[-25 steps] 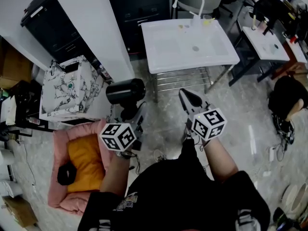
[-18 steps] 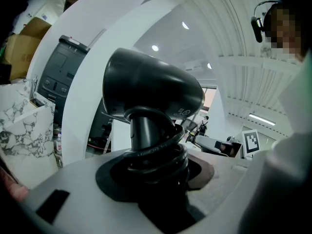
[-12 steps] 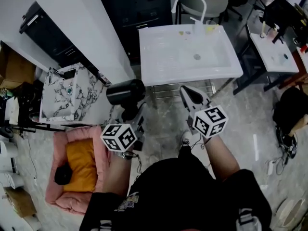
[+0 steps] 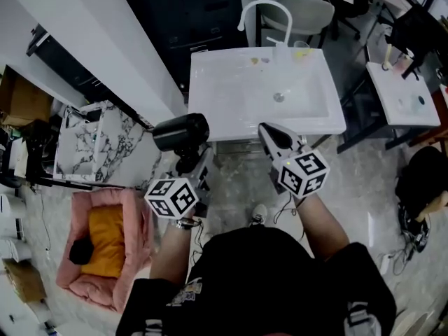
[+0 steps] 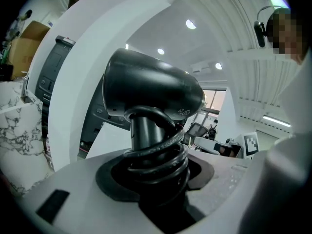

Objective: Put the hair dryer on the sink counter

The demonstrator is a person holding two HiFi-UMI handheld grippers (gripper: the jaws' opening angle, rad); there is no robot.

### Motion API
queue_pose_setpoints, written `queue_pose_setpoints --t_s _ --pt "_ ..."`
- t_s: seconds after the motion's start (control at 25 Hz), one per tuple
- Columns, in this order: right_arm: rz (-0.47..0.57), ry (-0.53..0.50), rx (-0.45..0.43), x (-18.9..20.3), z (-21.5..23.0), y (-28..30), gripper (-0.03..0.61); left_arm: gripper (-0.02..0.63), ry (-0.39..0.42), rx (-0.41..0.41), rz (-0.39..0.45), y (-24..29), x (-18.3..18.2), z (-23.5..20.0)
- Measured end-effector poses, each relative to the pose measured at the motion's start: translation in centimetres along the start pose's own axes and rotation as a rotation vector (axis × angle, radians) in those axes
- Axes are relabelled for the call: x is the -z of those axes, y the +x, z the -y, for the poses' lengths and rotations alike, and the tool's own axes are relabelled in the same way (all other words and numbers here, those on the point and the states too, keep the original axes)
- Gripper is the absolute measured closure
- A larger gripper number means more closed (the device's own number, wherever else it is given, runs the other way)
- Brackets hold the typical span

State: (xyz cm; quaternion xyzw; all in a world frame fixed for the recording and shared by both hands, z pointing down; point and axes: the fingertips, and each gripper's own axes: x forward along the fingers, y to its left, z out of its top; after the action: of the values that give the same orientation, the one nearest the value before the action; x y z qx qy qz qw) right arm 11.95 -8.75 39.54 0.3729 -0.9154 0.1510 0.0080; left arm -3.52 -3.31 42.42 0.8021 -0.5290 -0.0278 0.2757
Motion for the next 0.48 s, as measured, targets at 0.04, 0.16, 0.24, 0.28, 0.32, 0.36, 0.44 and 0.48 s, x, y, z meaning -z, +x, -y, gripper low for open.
queue_pose_setpoints --t_s 0.04,0.16,0.24,0.28,0.32,0.36,0.44,0.48 --pt "0.002 -0.003 -0.008 -0.3 0.7 -0.1 0.580 0.416 0.000 -0.004 0.004 0.7 -0.1 0.5" --pt "0.004 -0.007 -0.020 -0.8 2.7 -0.6 0.580 0.416 -0.001 -0.009 0.007 2.6 -0.1 1.7" --pt "0.002 -0.002 -0.018 -1.2 3.7 -0.8 0.580 0.416 0.007 -0.011 0.003 3.5 -0.3 2.3" --pt "0.001 0.001 -0.015 -1.4 4.1 -0.9 0.580 0.416 0.013 -0.012 0.000 4.0 -0.5 2.5" --pt "0.000 0.003 -0.012 -1.6 4.5 -0.9 0.580 0.416 0.016 -0.012 -0.002 4.4 -0.7 2.6" --pt "0.000 0.006 -0.009 -1.7 5.0 -0.8 0.580 0.416 0.018 -0.013 -0.004 4.9 -0.8 2.7" --pt "0.002 0.017 -0.002 -1.8 6.0 -0.4 0.580 0.416 0.018 -0.012 -0.012 6.0 -1.0 2.5" --pt "0.003 0.022 0.001 -1.8 6.5 -0.1 0.580 0.416 0.017 -0.012 -0.015 6.5 -1.1 2.3"
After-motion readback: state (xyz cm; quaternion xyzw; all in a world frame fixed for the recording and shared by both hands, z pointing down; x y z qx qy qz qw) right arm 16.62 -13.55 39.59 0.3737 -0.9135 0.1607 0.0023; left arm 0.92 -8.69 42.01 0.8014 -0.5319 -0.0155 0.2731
